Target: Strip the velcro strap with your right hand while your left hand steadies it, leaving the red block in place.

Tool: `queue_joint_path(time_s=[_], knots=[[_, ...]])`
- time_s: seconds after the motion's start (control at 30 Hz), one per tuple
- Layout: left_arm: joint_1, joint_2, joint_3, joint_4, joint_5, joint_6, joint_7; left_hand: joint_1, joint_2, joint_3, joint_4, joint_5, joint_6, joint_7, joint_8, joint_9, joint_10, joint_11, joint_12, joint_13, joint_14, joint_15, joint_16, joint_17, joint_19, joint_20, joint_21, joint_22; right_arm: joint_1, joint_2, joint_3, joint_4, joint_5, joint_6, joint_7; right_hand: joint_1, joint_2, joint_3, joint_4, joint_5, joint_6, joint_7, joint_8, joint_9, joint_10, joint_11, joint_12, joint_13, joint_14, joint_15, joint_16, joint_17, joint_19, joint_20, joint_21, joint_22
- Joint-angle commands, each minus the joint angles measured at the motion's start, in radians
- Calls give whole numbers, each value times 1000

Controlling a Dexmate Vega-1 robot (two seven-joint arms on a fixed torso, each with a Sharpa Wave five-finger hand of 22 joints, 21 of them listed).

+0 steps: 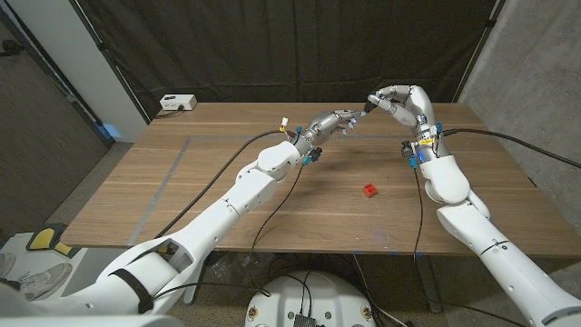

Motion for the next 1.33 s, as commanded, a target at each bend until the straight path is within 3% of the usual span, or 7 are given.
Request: queue_joint_path(time_s=[0.03,0.1,0.2,0.37,0.53,1.07,1.33], knots=[[28,9,-17,-15,-39,-23,-14,-34,66,38,23,10,-71,21,-50,-15,-23,45,2,-2,-45,-14,-1,18,-256,5,-32,-1,9,-15,-11,12,22,-12,8,2,7,11,2,0,2,-2,8,5,-3,-15,0,5,-1,-115,-3,3,-3,-16,8,-1],[38,19,-21,-24,-35,-40,-8,-119,50,13,73,-4,-102,17,-70,-18,-30,58,-10,-22,-59,3,-6,28,-268,6,-32,3,10,-17,-10,8,27,-21,15,1,7,13,2,0,3,-3,8,5,-6,-15,2,11,-2,-115,-3,3,-3,-17,8,-2],[61,40,-28,-55,-14,-57,24,-175,22,15,98,-10,-155,2,-97,-16,-76,69,-58,-74,-95,20,-46,6,-311,-1,-59,-6,2,-24,-1,-13,14,-47,11,0,7,15,2,-1,3,-3,8,4,-8,-13,6,19,-2,-115,-3,3,-3,-16,8,-3],[90,79,-48,-91,-30,-75,22,-222,-42,68,105,-10,-225,-30,-128,-8,-137,119,-157,-191,-125,33,-193,-164,-314,-30,-176,-91,-23,-36,21,-70,-20,-111,-5,-2,6,20,2,-1,3,-3,8,3,-6,-14,0,9,-2,-115,-3,3,-3,-17,9,-6],[114,125,-67,-125,-53,-86,6,-244,-88,94,93,-12,-307,-55,-143,-24,-204,120,-269,-312,-191,65,-342,-318,-299,-37,-296,-220,-53,-38,42,-130,-48,-186,-18,-2,5,24,2,-2,4,-3,7,2,-3,-11,-2,5,-3,-115,-2,4,-4,-17,9,-7],[174,249,-119,-166,-136,-125,-63,-294,-70,86,107,-11,-392,-88,-141,-58,-268,110,-439,-476,-233,80,-489,-497,-313,-35,-430,-419,-198,-12,94,-412,-225,-439,-86,-7,-2,39,0,-3,4,-3,7,0,-8,-10,-11,0,-10,-115,-3,4,-5,-16,10,-15],[234,280,-137,-203,-150,-125,-21,-307,-59,85,115,-11,-408,-77,-142,-63,-264,114,-464,-500,-230,77,-502,-522,-327,-33,-448,-444,-230,6,89,-405,-200,-352,-78,-11,-4,48,1,-3,3,-6,8,2,-9,-12,-13,0,-13,-115,-5,3,-7,-16,9,-20]])
